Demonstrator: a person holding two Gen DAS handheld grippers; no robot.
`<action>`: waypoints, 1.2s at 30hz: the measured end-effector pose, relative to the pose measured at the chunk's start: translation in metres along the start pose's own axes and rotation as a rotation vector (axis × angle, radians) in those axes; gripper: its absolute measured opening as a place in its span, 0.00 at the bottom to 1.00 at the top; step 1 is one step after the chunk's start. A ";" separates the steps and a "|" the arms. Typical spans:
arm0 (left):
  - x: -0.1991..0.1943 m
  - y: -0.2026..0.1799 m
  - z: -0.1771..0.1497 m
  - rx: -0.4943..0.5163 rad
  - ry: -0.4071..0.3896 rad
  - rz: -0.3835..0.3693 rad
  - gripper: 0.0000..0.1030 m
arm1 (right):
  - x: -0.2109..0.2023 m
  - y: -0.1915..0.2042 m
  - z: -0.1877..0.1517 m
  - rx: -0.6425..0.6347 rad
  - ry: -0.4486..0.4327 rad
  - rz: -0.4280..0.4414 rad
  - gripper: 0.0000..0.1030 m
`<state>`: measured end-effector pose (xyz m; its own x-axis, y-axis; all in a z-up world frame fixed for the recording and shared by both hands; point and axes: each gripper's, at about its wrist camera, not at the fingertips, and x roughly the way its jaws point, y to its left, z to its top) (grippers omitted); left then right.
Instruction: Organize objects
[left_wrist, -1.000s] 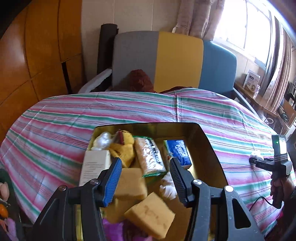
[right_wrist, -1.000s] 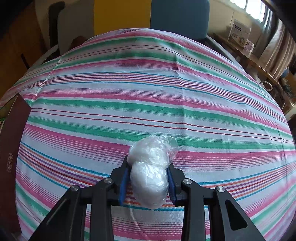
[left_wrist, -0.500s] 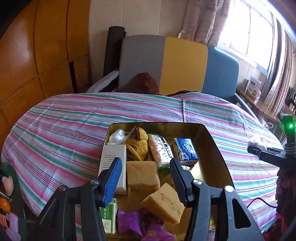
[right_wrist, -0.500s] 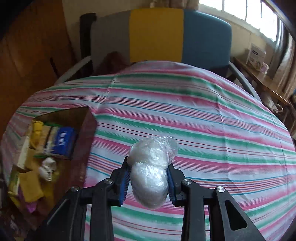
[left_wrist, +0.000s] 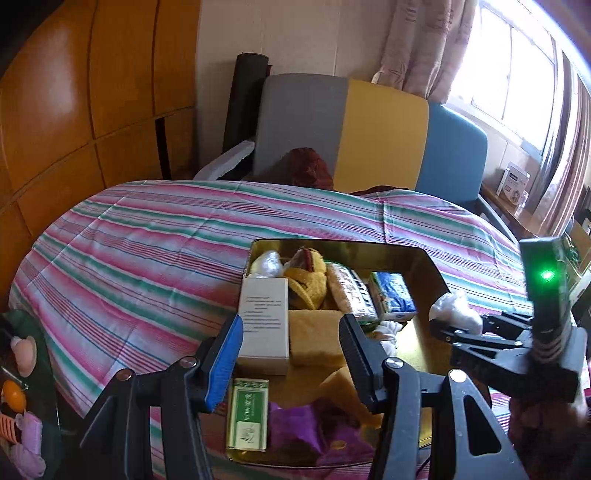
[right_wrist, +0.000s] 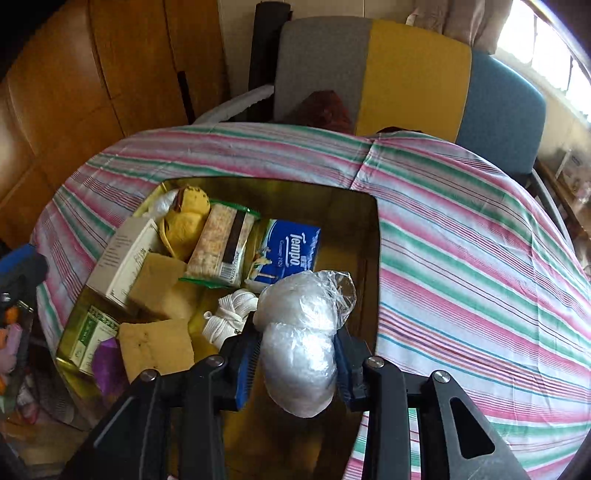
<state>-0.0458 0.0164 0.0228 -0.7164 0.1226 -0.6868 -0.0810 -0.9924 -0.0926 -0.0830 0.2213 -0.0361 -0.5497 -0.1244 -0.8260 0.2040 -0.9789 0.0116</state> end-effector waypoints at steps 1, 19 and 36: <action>0.000 0.003 -0.001 -0.004 0.002 0.001 0.53 | 0.005 0.002 0.000 0.000 0.008 -0.007 0.36; 0.003 0.010 -0.009 -0.019 0.015 0.049 0.54 | 0.014 0.006 -0.008 0.070 -0.032 -0.064 0.70; -0.027 -0.011 -0.014 -0.010 -0.077 0.130 0.73 | -0.062 0.015 -0.039 0.139 -0.249 -0.155 0.81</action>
<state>-0.0161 0.0245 0.0326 -0.7713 -0.0088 -0.6365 0.0225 -0.9997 -0.0134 -0.0143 0.2204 -0.0072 -0.7504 0.0093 -0.6609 -0.0013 -0.9999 -0.0125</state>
